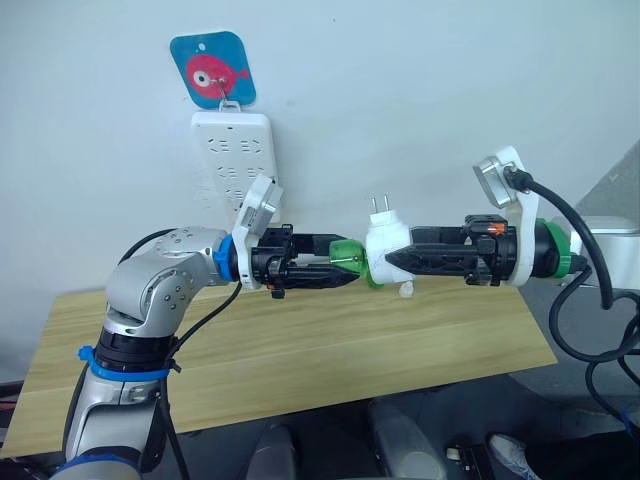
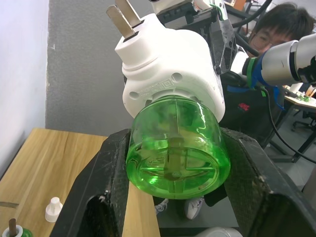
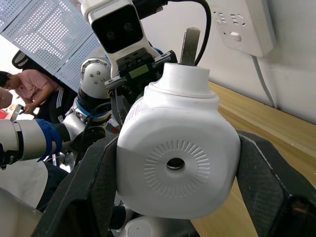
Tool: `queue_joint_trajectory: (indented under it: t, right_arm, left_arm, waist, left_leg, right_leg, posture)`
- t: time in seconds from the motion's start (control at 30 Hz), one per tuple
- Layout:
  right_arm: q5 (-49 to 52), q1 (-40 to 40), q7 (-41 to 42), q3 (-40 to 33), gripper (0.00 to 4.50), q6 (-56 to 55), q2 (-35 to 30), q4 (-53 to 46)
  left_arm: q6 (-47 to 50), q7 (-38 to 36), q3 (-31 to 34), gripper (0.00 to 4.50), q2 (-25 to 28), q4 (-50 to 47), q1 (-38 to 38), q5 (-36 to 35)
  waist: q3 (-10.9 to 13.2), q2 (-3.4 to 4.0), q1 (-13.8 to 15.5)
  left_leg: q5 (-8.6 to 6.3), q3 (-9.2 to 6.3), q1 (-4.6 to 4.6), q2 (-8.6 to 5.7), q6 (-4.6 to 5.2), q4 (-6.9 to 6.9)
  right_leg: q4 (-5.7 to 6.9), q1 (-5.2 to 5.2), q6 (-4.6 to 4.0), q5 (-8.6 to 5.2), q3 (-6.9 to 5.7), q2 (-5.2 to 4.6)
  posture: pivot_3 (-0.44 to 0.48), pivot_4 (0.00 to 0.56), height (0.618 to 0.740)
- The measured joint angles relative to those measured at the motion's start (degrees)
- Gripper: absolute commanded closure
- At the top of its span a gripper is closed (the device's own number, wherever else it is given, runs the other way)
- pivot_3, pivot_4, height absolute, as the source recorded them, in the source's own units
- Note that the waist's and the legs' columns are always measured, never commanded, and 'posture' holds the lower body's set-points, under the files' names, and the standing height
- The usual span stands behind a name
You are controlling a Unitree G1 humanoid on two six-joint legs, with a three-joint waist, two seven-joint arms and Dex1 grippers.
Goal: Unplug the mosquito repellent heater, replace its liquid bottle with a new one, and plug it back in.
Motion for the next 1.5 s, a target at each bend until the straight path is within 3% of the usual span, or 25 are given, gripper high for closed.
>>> queue_joint_trajectory:
  t: [0.07,0.2,0.23,0.97,1.5]
  right_arm:
    - [0.25,0.04,-0.90,-0.02,1.49,-0.14,0.08,0.04]
    - [2.11,0.50,-3.78,2.13,0.13,-0.58,1.19,0.21]
    - [2.73,0.53,-3.83,3.25,0.00,-0.47,1.99,-0.39]
    - [9.91,-0.05,-7.16,4.82,0.00,-0.84,-2.36,1.83]
    - [5.26,-9.21,-6.41,7.58,0.00,3.19,-3.14,3.02]
  left_arm:
    - [0.00,0.50,0.14,2.22,-0.37,0.01,0.23,0.14]
    - [-0.16,1.59,-0.55,2.22,-2.17,-0.67,0.51,0.34]
    - [-0.28,1.64,-1.43,2.22,-3.11,-0.83,0.34,0.28]
    - [-2.49,3.41,-2.42,2.22,-4.04,-0.84,0.95,0.24]
    - [-5.30,6.40,-2.85,2.22,-7.53,-0.93,2.16,0.53]
  waist:
    - [0.00,0.00,-0.01]
    - [-0.11,0.00,-0.01]
    - [-0.12,0.01,-0.01]
    - [-0.57,0.02,-0.10]
    - [-1.15,0.07,-0.08]
  left_leg:
    - [0.00,0.00,0.00,0.00,0.00,0.00]
    - [0.00,0.00,0.00,-0.01,0.00,0.00]
    - [0.00,0.00,-0.01,-0.02,0.00,0.00]
    - [0.00,0.00,-0.01,-0.01,0.00,0.00]
    - [0.00,0.00,0.00,-0.01,0.00,-0.01]
  right_leg:
    - [0.00,0.00,0.00,0.00,0.00,0.00]
    - [-0.01,0.01,0.00,0.00,0.01,0.00]
    - [0.00,0.00,0.00,0.00,0.01,-0.01]
    - [-0.01,0.00,0.00,0.00,0.01,0.00]
    - [-0.02,0.01,0.00,0.00,0.01,0.00]
  posture:
    - [-0.169,0.119,0.736]
    - [-0.169,0.119,0.736]
    - [-0.169,0.119,0.736]
    - [-0.180,0.105,0.736]
    - [-0.176,0.109,0.736]
